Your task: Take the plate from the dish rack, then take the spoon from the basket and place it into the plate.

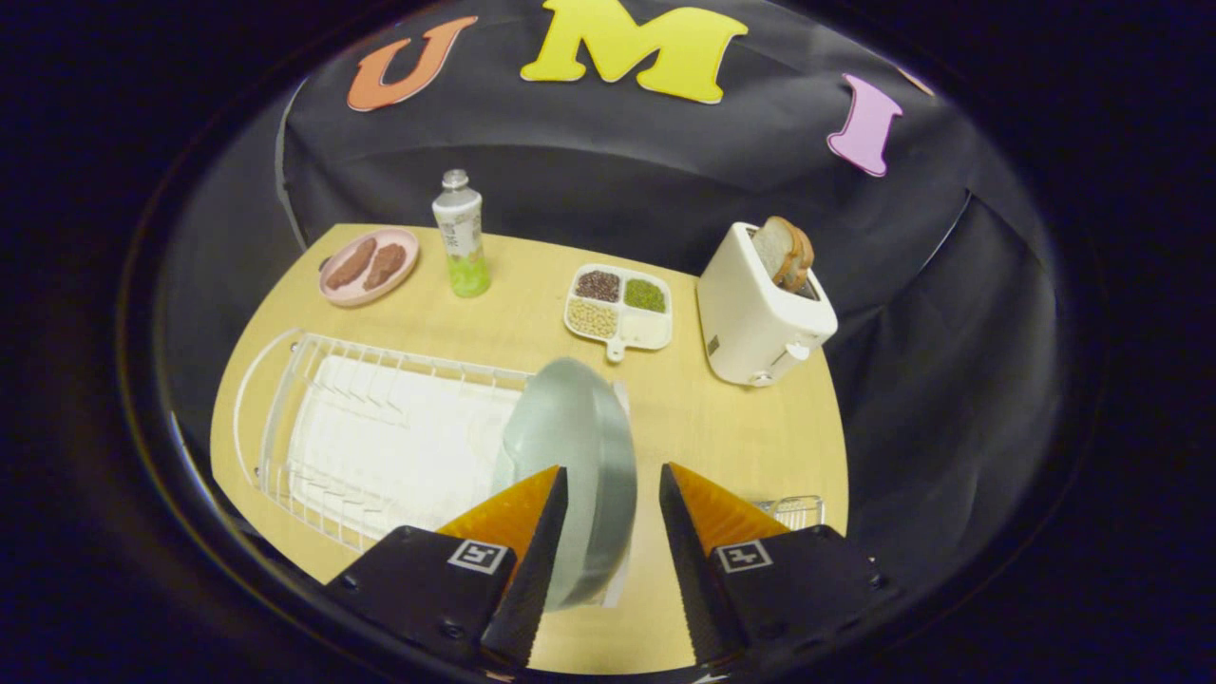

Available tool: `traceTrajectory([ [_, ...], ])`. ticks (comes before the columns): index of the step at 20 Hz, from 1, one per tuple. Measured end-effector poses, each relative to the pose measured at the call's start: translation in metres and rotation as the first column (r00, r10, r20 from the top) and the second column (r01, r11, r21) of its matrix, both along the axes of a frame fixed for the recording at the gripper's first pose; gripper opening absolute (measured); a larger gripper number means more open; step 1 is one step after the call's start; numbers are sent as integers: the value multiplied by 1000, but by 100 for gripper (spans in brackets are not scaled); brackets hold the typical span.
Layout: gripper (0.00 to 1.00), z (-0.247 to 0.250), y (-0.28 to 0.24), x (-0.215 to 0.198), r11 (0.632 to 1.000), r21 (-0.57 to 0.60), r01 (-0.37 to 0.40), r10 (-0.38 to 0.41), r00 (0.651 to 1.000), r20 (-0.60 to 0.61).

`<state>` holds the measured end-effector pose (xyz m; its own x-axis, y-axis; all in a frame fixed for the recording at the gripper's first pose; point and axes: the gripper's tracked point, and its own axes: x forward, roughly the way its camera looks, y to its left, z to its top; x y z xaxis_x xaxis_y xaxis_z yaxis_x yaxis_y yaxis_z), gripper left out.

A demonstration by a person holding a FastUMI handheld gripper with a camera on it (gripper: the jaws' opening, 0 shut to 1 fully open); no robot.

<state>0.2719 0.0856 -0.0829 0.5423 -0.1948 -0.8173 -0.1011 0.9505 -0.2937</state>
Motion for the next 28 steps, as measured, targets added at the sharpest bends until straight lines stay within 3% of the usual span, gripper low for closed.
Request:
traceTrajectory([
  [2, 59, 0, -4, 10, 999, -15, 35, -35, 999, -1],
  [7, 29, -7, 6, 7, 998, -40, 48, -51, 994, -95],
  [12, 23, 3, 23, -3, 983, -139, 124, -141, 982, -123],
  [16, 20, 21, 41, -7, 954, -281, 104, -125, 990, -58],
  [21, 20, 37, 40, -16, 916, -365, 164, -168, 986, 20],
  [24, 20, 50, 37, -23, 918, -352, 184, -161, 983, 93],
  [28, 20, 65, 33, -54, 964, -219, 148, -110, 978, 178],
])
